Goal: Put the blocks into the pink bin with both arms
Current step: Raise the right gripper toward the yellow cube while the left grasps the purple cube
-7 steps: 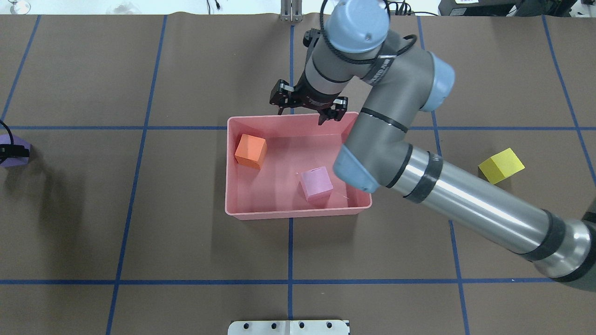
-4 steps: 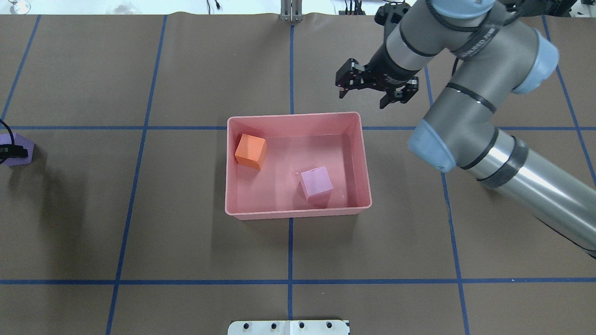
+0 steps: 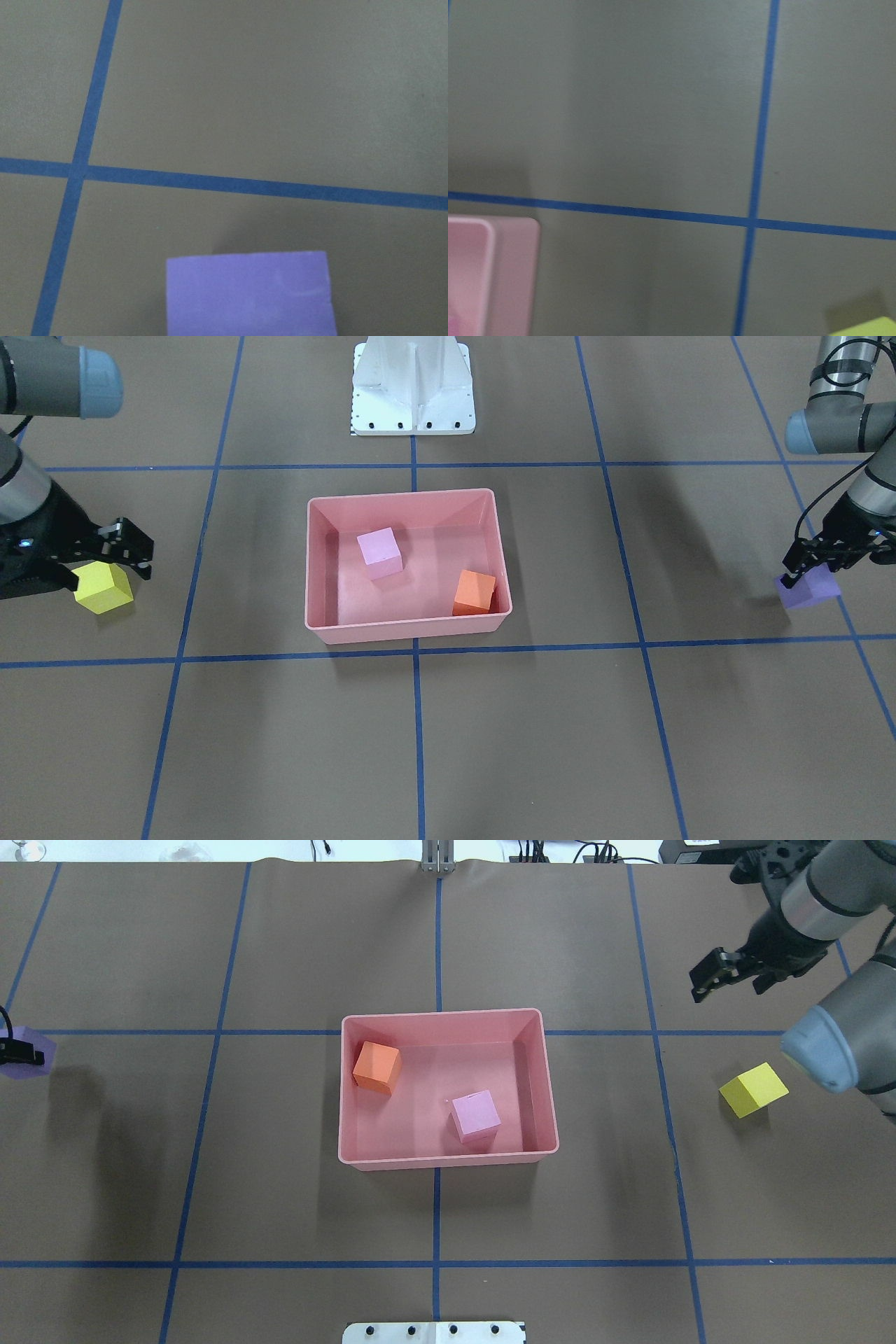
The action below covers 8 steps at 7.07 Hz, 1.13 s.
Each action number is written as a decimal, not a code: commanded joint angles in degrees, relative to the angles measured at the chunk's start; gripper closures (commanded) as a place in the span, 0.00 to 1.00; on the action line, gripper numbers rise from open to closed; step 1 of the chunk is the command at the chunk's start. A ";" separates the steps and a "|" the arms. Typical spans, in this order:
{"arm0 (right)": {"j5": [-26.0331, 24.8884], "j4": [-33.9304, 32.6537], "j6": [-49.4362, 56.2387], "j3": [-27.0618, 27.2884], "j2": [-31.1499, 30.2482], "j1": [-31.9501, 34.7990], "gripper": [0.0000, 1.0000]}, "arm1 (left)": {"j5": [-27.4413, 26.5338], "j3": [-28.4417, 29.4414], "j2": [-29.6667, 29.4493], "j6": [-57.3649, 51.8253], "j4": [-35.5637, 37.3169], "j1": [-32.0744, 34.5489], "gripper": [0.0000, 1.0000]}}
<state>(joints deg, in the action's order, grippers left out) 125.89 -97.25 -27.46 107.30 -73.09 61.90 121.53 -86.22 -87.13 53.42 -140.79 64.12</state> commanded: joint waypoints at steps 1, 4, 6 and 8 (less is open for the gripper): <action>-0.38 0.65 11.78 0.37 -7.83 3.39 0.01 | 3.01 -12.86 -3.56 0.19 20.37 3.03 1.00; -0.39 9.56 13.40 -3.31 -13.63 2.79 0.01 | 2.92 -20.74 -15.11 8.91 35.83 1.81 1.00; -0.21 17.76 13.05 -9.01 -14.10 -0.98 0.01 | -0.48 -21.10 -21.66 18.17 38.75 -4.24 1.00; 0.40 18.84 12.18 -9.12 -13.14 -3.45 0.01 | -8.65 -20.92 -30.76 23.99 47.04 -13.37 1.00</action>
<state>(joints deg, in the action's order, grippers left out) 125.83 -79.38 -14.66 98.43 -86.70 59.76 117.00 -107.18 -111.98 73.99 -99.35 55.68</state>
